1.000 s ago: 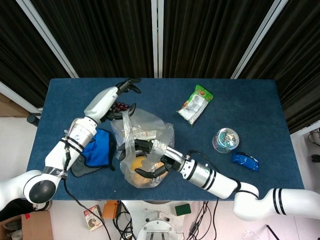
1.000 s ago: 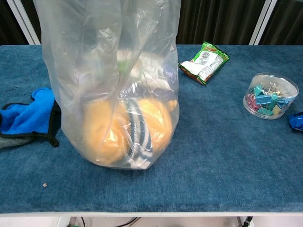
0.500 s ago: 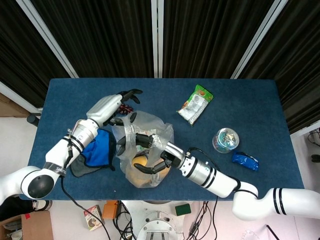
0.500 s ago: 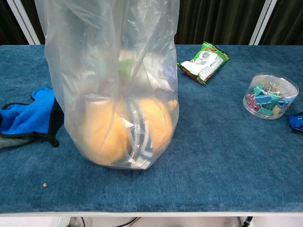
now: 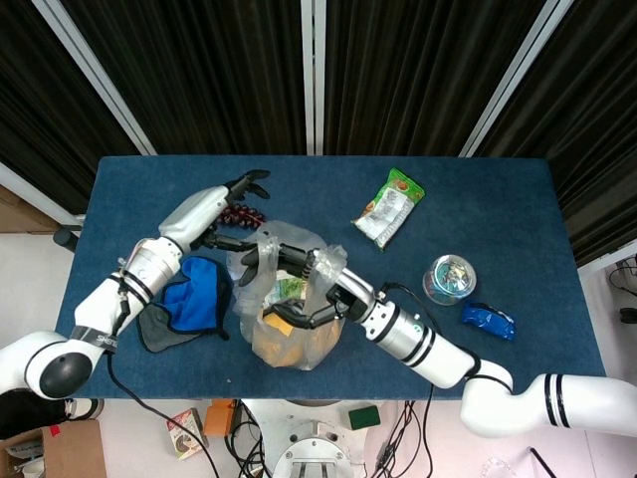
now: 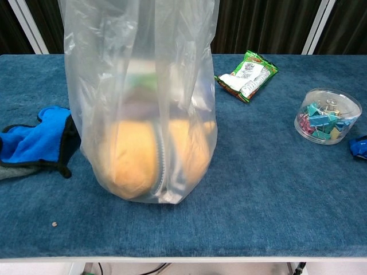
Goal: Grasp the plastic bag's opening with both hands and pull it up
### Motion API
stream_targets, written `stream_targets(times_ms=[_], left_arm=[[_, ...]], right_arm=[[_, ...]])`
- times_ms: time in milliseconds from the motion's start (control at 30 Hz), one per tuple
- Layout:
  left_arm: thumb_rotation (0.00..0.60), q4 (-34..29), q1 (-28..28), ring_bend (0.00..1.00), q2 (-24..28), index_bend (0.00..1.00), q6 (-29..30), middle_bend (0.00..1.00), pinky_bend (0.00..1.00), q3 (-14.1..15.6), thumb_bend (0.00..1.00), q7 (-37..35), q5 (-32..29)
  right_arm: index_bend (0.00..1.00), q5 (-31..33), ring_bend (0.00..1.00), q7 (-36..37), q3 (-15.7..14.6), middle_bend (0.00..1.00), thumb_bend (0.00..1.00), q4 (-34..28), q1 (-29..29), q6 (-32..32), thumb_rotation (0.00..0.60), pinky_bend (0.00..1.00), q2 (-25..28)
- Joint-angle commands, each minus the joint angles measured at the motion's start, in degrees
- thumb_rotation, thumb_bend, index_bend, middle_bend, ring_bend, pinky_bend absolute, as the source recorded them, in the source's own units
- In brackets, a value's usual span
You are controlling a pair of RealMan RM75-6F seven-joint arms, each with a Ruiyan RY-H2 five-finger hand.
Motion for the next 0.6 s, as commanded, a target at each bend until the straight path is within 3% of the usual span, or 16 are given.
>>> stream_targets(times_ms=[33, 200, 367, 600], left_arm=[[0.396, -0.20, 3.16, 0.13, 1.29, 0.06, 0.71, 0.21, 0.20, -1.16, 0.23, -3.93, 3.72], [0.410, -0.46, 7.51, 0.13, 3.23, 0.06, 1.65, 0.20, 0.20, -1.96, 0.22, -9.40, 9.06], [0.525, 0.39, 12.39, 0.13, 4.98, 0.07, 3.74, 0.20, 0.20, -1.72, 0.22, -14.78, 15.02], [0.544, 3.61, 19.89, 0.13, 7.01, 0.08, 9.90, 0.20, 0.20, -1.23, 0.28, -24.56, 20.57]], right_arm=[[0.26, -0.06, 0.16, -0.14, 0.20, 0.33, 0.42, 0.06, -0.14, 0.14, 0.600, 0.23, 0.02], [0.26, 0.19, 0.16, -0.40, 1.20, 0.33, 0.42, -0.06, -0.54, 0.80, 0.600, 0.23, 0.58], [0.26, 0.92, 0.16, 0.07, 2.46, 0.32, 0.42, -0.20, -0.99, 1.45, 0.600, 0.22, 1.27], [0.26, 1.50, 0.16, 0.85, 4.09, 0.32, 0.42, -0.53, -1.22, 1.49, 0.600, 0.20, 2.54]])
